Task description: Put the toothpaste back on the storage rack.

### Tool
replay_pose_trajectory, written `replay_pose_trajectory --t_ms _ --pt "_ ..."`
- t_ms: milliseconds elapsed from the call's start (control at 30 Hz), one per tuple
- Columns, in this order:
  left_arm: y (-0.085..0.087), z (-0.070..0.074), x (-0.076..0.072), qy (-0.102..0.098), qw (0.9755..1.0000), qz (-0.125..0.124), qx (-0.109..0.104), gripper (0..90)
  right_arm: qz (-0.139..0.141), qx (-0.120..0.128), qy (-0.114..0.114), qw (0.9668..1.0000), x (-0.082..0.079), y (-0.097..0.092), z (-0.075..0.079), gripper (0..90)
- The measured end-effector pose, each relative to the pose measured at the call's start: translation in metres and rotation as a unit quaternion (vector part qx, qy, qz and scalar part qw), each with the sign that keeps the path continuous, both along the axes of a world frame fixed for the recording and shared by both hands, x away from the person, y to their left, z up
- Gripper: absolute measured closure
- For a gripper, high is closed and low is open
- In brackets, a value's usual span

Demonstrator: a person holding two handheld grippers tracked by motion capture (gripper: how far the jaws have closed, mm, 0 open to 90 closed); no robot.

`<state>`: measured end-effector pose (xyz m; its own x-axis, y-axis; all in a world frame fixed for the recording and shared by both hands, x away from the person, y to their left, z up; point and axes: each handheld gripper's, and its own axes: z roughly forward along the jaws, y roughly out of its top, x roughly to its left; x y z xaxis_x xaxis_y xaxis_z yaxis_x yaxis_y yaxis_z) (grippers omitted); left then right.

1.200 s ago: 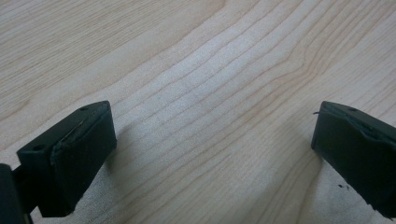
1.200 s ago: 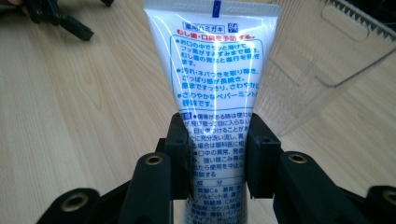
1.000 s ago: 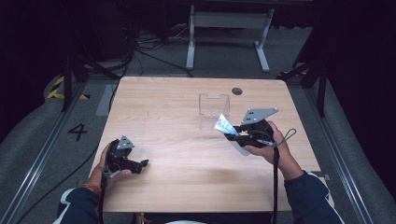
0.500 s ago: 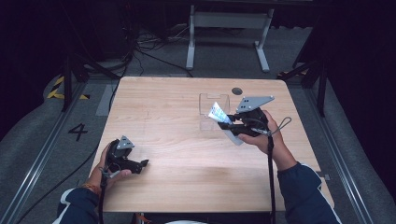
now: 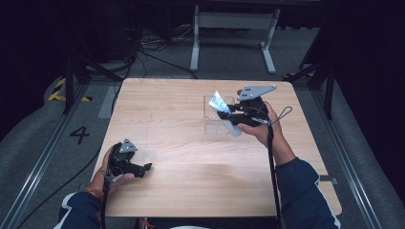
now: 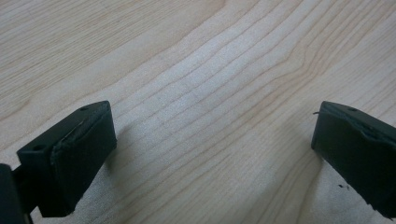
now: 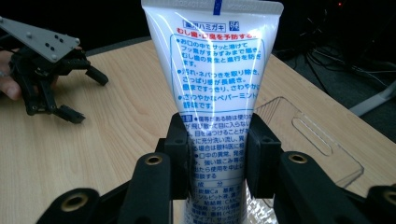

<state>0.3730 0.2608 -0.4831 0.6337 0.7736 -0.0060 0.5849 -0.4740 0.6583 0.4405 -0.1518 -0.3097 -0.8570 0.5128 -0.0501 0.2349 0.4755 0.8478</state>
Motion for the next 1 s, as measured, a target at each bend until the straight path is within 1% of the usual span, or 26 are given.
replay_pose_trajectory --t_ms 67,100,200,467,633,767,867,967,1000 --pt "0.000 0.000 0.000 0.000 1.0000 0.000 0.000 0.3 -0.004 0.003 -0.002 1.0000 0.004 0.002 0.001 68.0" --pt "0.000 0.000 0.000 0.000 1.0000 0.000 0.000 0.3 -0.006 0.001 -0.006 1.0000 0.006 0.003 0.002 68.0" --pt "0.000 0.000 0.000 0.000 1.0000 0.000 0.000 0.3 -0.012 0.009 -0.005 0.9999 0.013 0.004 0.004 68.0" --pt "0.000 0.000 0.000 0.000 1.0000 0.000 0.000 0.3 -0.026 0.023 -0.014 0.9993 0.028 0.004 0.005 67.9" --pt "0.000 0.000 0.000 0.000 1.0000 0.000 0.000 0.3 -0.028 0.029 -0.012 0.9991 0.037 0.007 0.004 67.8" --pt "0.000 0.000 0.000 0.000 1.0000 0.000 0.000 0.3 -0.028 0.043 -0.007 0.9986 0.044 0.008 0.003 67.7" --pt "0.000 0.000 0.000 0.000 1.0000 0.000 0.000 0.3 -0.034 0.039 -0.013 0.9986 0.048 0.010 0.002 67.7" --pt "0.000 0.000 0.000 0.000 1.0000 0.000 0.000 0.3 -0.037 0.041 -0.011 0.9984 0.054 0.010 -0.001 67.6" --pt "0.000 0.000 0.000 0.000 1.0000 0.000 0.000 0.3 -0.040 0.041 -0.014 0.9983 0.056 0.010 -0.002 67.6"
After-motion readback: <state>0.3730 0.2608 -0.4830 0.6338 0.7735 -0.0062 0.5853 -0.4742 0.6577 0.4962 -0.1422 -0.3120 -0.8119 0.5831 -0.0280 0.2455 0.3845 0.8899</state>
